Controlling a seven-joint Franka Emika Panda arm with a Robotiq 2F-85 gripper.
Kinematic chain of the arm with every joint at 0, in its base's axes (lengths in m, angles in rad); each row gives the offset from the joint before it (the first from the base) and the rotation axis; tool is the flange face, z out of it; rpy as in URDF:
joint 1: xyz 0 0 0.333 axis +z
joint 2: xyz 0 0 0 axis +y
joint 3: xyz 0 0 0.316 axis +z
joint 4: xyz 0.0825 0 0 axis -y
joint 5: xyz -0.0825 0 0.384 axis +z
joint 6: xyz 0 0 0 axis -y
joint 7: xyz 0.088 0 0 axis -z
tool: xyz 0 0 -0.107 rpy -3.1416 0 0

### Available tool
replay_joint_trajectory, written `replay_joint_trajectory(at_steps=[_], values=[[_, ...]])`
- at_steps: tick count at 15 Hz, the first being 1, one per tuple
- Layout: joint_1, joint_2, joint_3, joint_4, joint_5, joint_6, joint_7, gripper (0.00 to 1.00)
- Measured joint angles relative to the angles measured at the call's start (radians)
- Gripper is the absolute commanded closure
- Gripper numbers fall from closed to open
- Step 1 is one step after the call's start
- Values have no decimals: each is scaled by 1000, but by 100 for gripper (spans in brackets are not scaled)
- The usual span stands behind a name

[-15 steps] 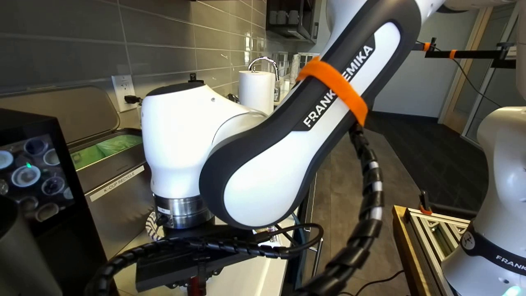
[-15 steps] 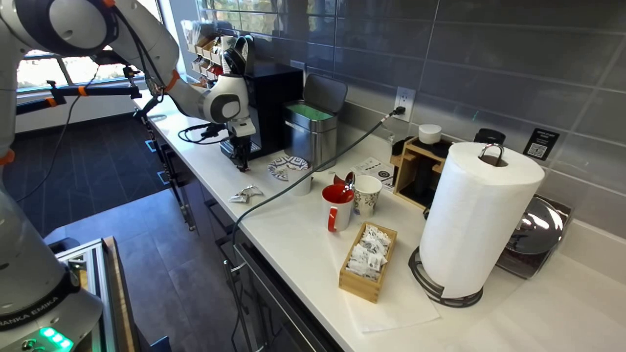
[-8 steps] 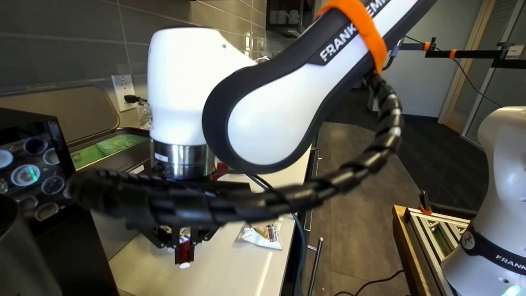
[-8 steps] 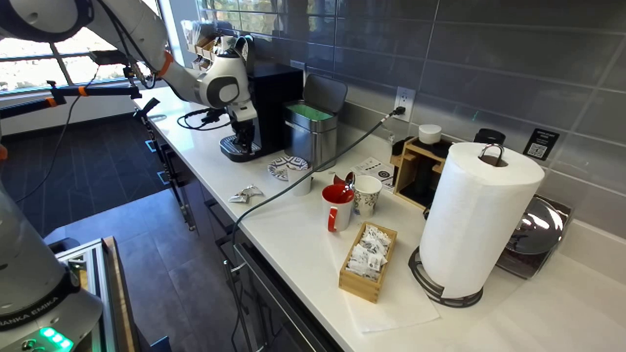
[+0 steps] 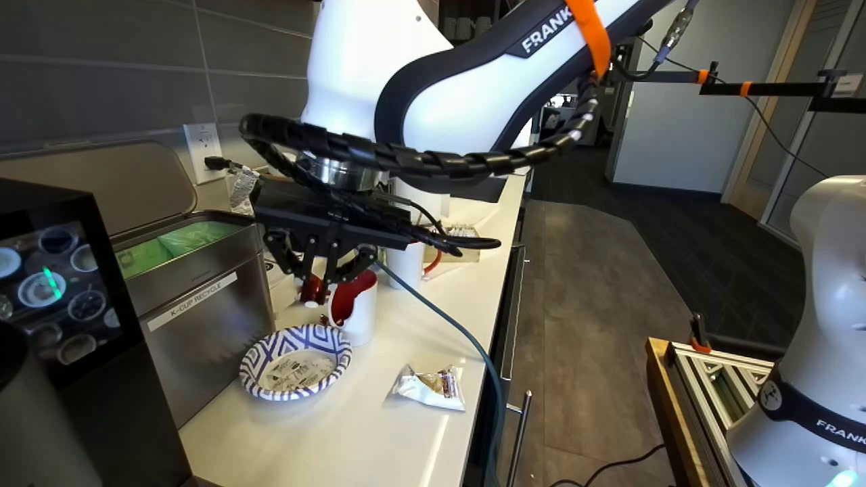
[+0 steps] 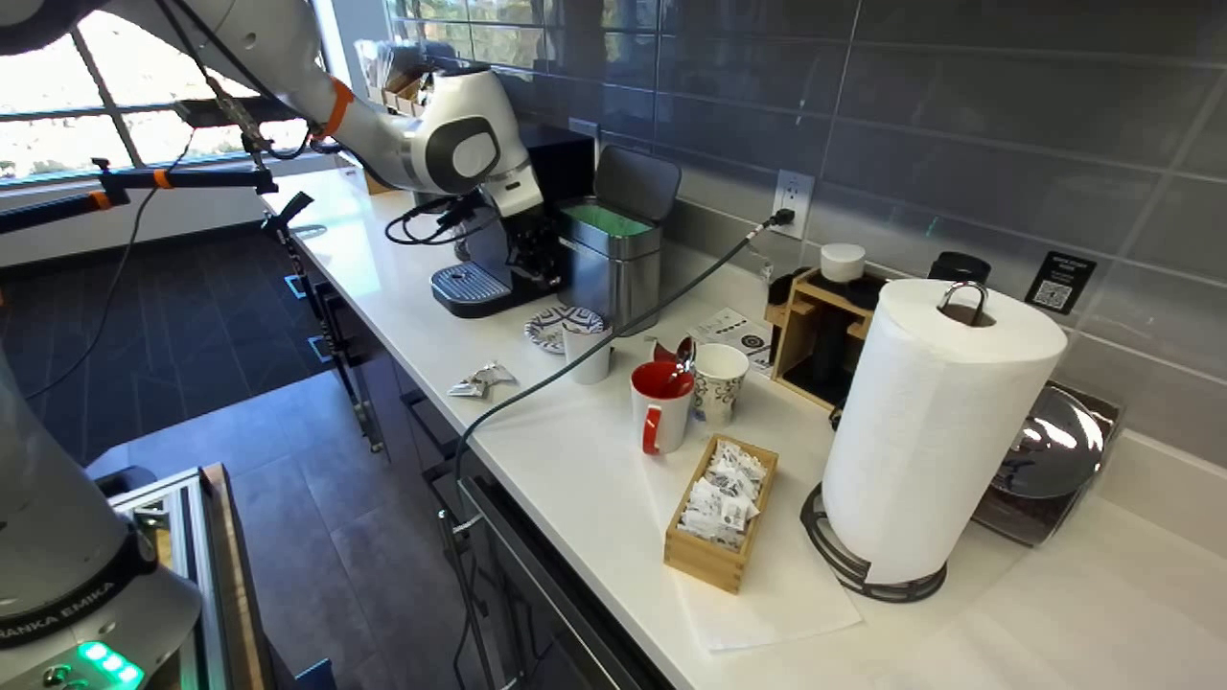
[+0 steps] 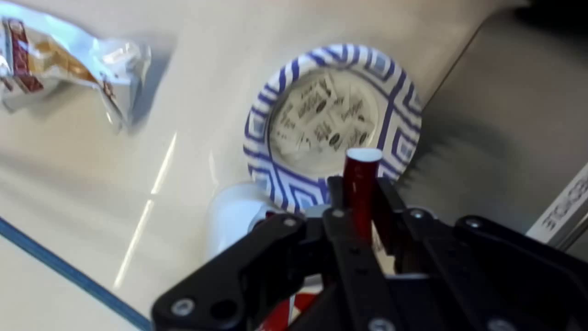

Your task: Move the broken cup to the right, then put the left broken piece in the broken cup

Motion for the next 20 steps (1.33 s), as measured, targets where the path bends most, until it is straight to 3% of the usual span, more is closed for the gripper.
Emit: replay_joint_trajectory(at_steps=[5,12,13,14,15,20], values=[[-47,6,-72,39,-176,-39,22,95],[-44,71,-39,123,-241,-164,-68,95],[-43,82,-35,131,-242,-164,-77,81],[-42,89,-34,135,-242,-163,-78,81],[-42,90,-34,135,-242,-163,-78,95],[-47,98,-37,139,-241,-165,-94,95]])
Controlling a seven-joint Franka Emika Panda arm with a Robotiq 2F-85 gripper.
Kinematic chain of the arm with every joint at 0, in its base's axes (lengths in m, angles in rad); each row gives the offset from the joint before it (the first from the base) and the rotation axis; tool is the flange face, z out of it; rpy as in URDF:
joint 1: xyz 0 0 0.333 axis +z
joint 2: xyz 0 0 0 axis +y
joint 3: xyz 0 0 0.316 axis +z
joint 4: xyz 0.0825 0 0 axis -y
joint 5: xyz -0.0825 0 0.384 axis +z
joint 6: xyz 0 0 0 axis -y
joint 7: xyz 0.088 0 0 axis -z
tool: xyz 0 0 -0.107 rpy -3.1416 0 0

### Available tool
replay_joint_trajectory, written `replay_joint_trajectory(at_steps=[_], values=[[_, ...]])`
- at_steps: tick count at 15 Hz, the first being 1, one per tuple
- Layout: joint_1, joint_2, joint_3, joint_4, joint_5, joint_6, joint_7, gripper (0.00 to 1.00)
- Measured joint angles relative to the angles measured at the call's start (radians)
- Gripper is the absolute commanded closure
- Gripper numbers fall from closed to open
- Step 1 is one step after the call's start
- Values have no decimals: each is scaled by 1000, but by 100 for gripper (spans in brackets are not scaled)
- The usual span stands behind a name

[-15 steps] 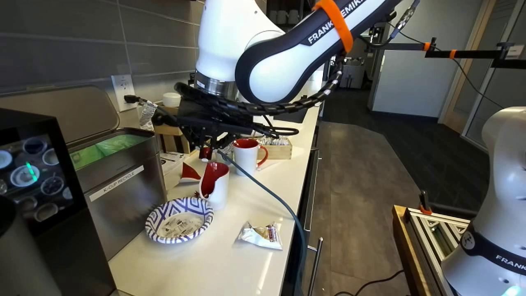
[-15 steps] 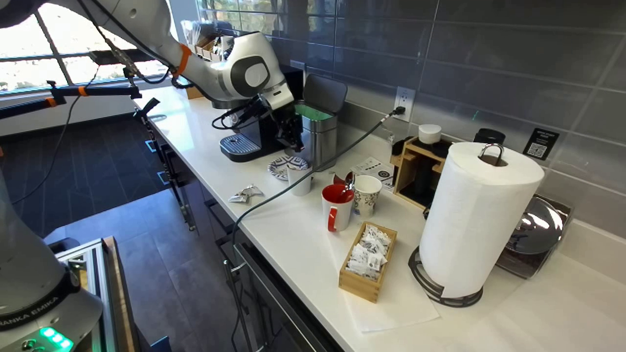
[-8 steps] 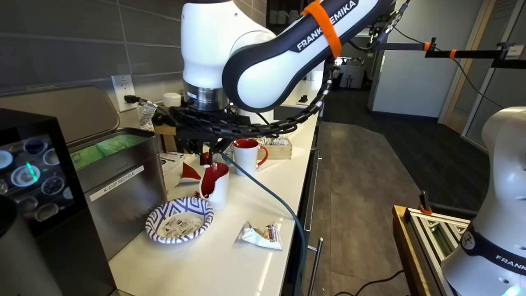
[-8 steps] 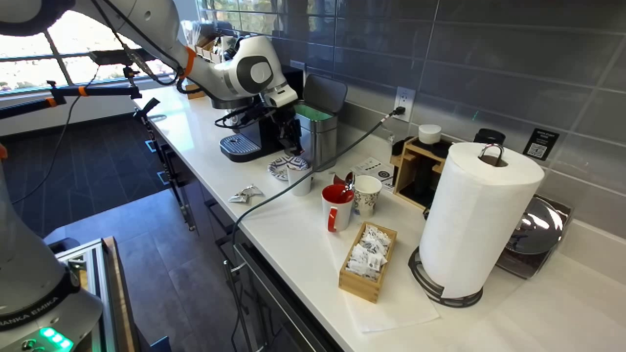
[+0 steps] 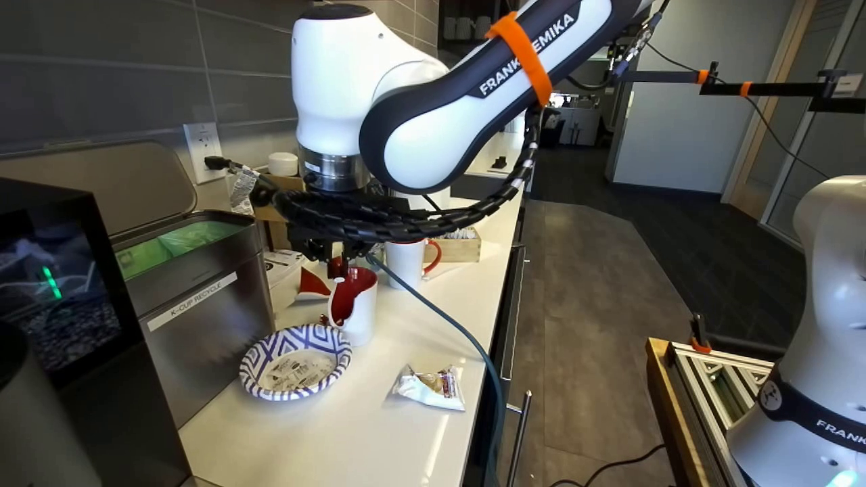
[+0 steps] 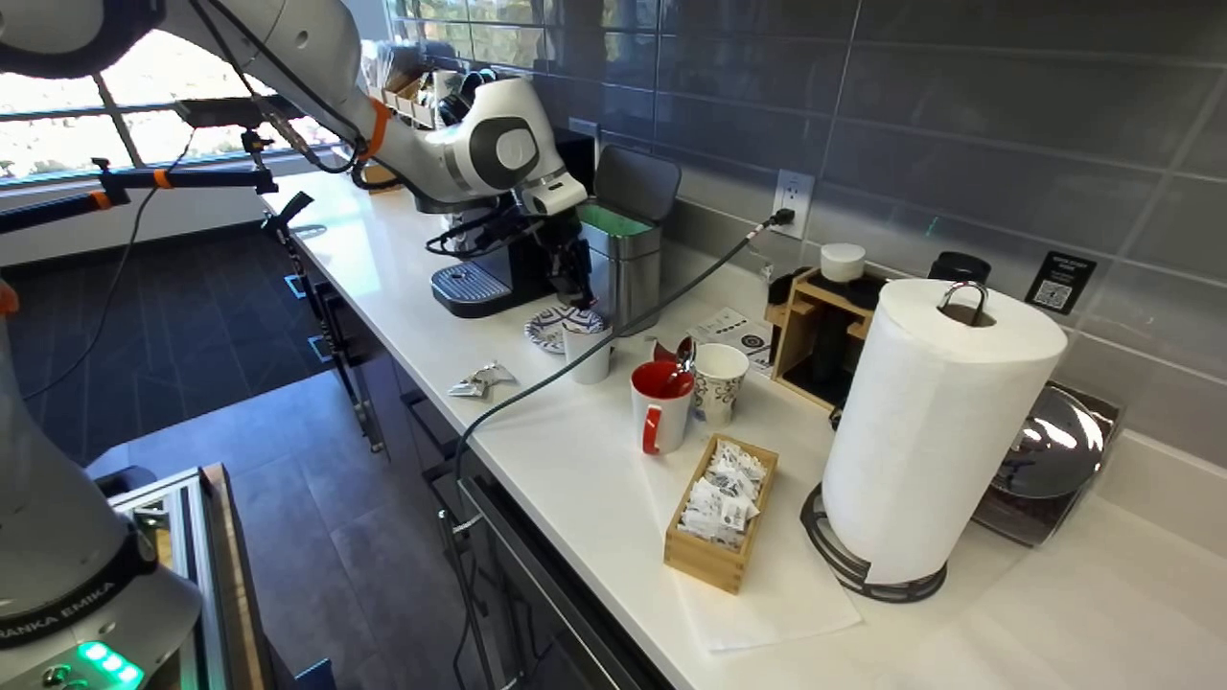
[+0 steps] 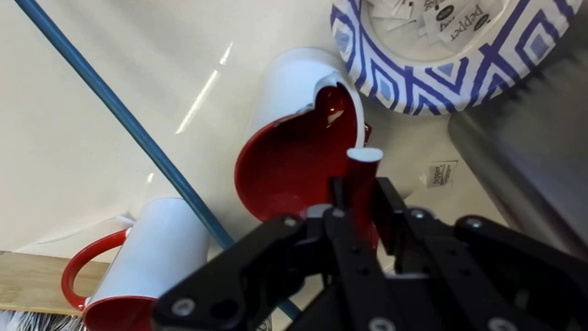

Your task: Move the broken cup to the right, then put the left broken piece in the broken cup

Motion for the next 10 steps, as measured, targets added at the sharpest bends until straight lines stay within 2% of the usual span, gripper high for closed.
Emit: replay_joint_trajectory(at_steps=[10], values=[[-13,87,-16,44,5,0,-12,95]])
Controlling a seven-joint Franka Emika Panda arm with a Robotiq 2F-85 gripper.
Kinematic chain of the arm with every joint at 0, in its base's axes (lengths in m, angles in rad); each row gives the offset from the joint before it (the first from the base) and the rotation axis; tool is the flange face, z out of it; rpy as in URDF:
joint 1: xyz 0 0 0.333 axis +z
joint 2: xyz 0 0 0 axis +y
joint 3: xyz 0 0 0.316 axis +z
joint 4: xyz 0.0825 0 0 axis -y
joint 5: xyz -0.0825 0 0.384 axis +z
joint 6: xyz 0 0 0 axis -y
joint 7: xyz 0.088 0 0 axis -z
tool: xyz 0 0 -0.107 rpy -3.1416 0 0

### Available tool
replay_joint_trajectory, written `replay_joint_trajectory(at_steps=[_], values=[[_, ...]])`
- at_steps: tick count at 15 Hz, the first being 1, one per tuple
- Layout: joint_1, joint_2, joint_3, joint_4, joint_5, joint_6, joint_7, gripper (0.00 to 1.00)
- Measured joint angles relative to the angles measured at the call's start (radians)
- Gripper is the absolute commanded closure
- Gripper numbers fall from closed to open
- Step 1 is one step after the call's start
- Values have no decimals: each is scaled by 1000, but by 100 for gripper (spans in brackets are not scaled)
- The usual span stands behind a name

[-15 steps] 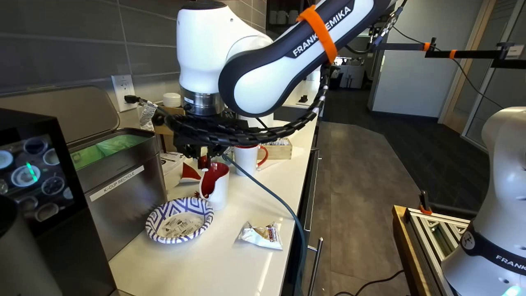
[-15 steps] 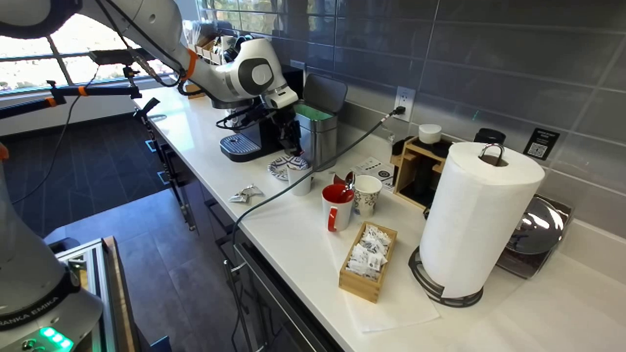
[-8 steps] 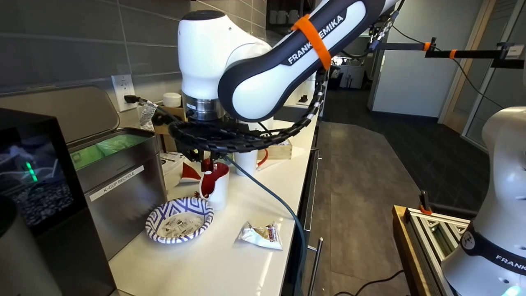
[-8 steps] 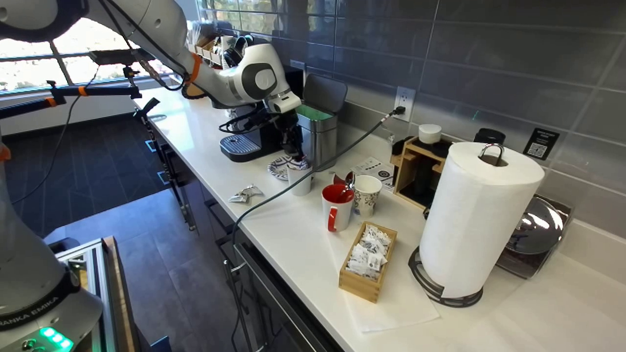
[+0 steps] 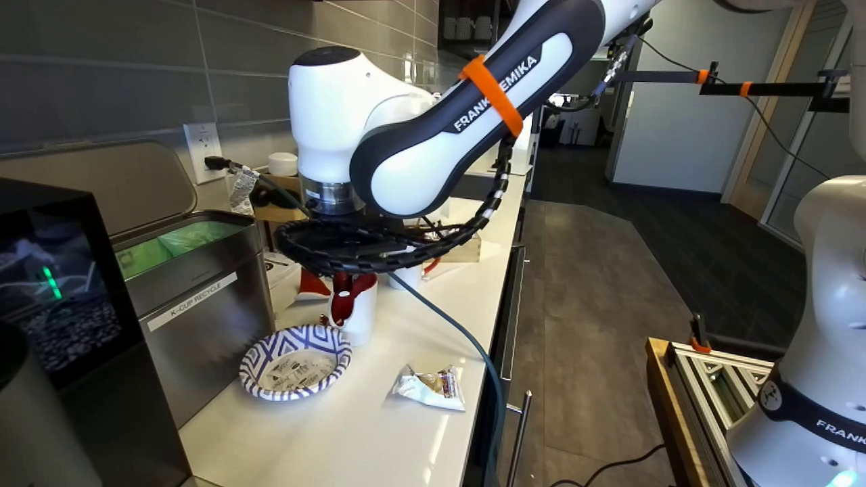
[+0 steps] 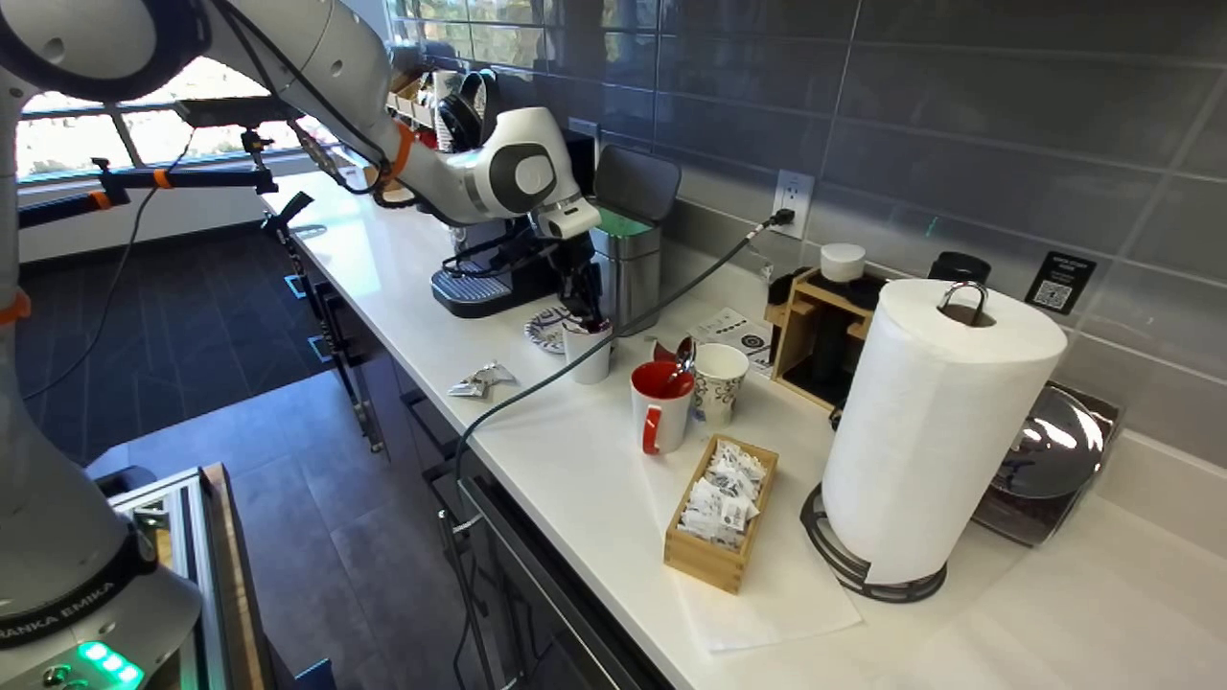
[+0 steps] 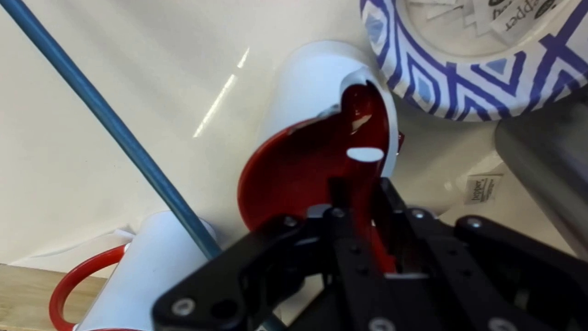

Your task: Move the broken cup to the right, then put the left broken piece in the broken cup

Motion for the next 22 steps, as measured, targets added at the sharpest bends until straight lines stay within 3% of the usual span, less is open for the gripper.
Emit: replay_joint_trajectory(at_steps=[6,7,8,15,17,22], values=[[0,30,-4,25,9,-45,-23,95],[0,33,-4,30,12,-58,-26,56],[0,36,-4,34,16,-70,-30,56],[-1,36,3,48,90,-85,-84,5],[-1,24,8,49,120,-79,-101,0],[-9,-43,20,27,200,-32,-137,0]])
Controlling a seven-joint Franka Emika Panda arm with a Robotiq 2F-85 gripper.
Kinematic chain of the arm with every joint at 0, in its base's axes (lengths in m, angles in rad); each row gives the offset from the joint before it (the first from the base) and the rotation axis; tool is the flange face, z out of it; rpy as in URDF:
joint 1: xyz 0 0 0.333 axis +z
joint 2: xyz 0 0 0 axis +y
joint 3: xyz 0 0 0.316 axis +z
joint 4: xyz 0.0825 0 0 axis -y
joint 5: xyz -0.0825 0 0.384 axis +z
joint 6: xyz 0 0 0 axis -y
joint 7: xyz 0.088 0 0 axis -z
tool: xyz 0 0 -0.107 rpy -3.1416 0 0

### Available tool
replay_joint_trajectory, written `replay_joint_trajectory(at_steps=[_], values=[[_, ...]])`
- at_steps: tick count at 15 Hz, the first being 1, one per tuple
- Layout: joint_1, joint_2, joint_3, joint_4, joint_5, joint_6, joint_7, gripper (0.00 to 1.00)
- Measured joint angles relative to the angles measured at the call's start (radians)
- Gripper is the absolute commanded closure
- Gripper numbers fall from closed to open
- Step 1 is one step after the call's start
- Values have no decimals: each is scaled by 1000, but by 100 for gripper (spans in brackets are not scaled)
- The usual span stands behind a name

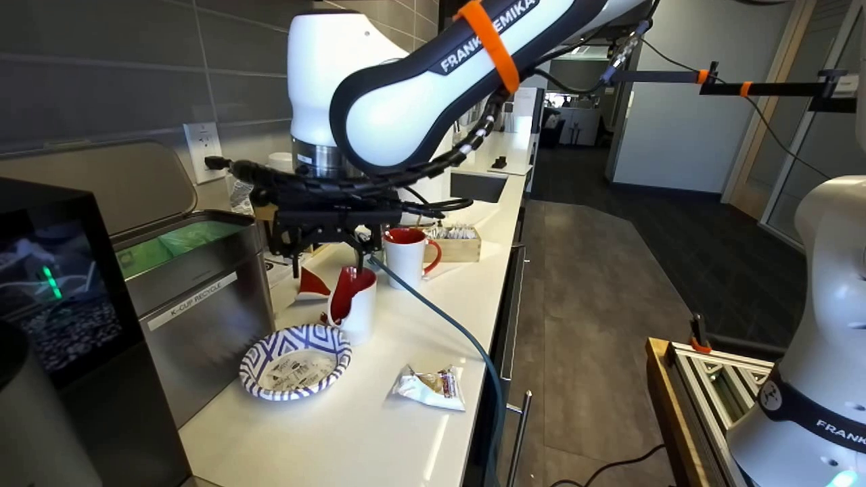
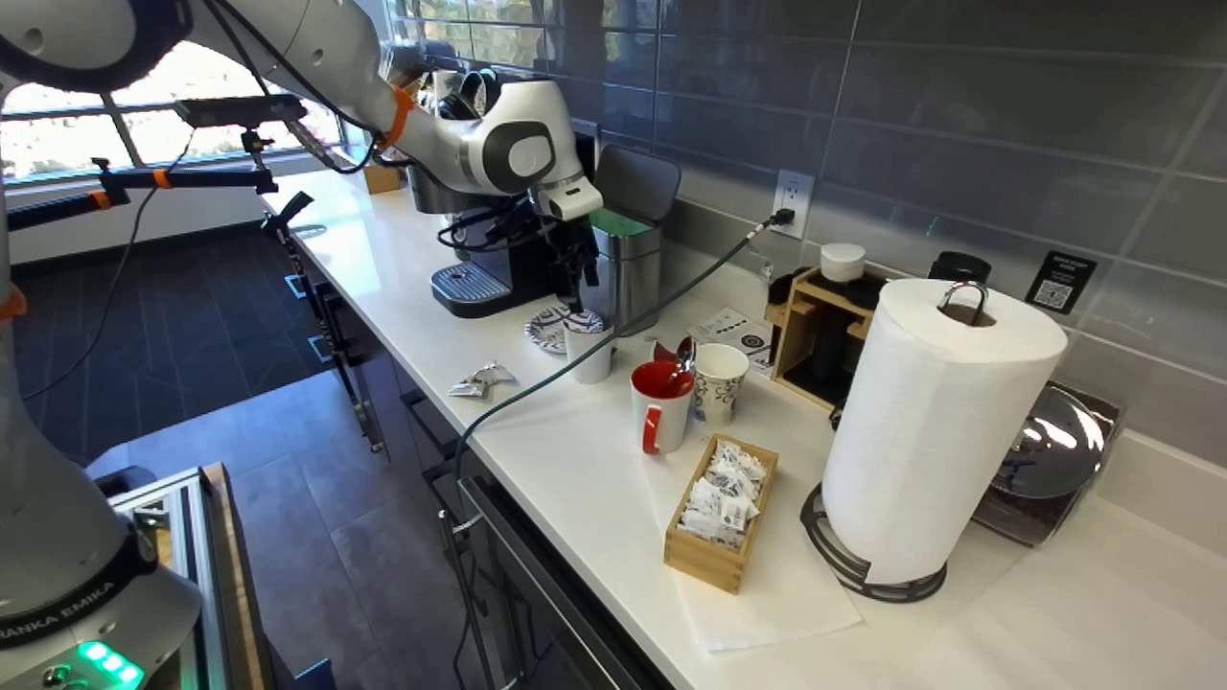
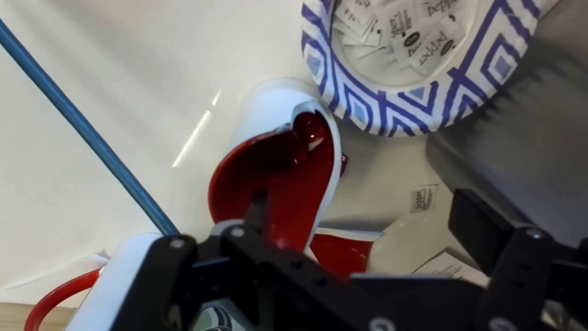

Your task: Move the broken cup to the right, then put the left broken piece in the broken cup

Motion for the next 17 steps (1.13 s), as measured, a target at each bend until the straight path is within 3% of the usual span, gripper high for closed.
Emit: replay_joint_trajectory(at_steps=[4,10,15,17], values=[[-52,-109,31,-86,85,13,-260,0],[-108,-363,32,-308,143,13,-680,0],[-120,-645,31,-516,207,23,-755,0],[-131,-687,40,-536,208,23,-755,0]])
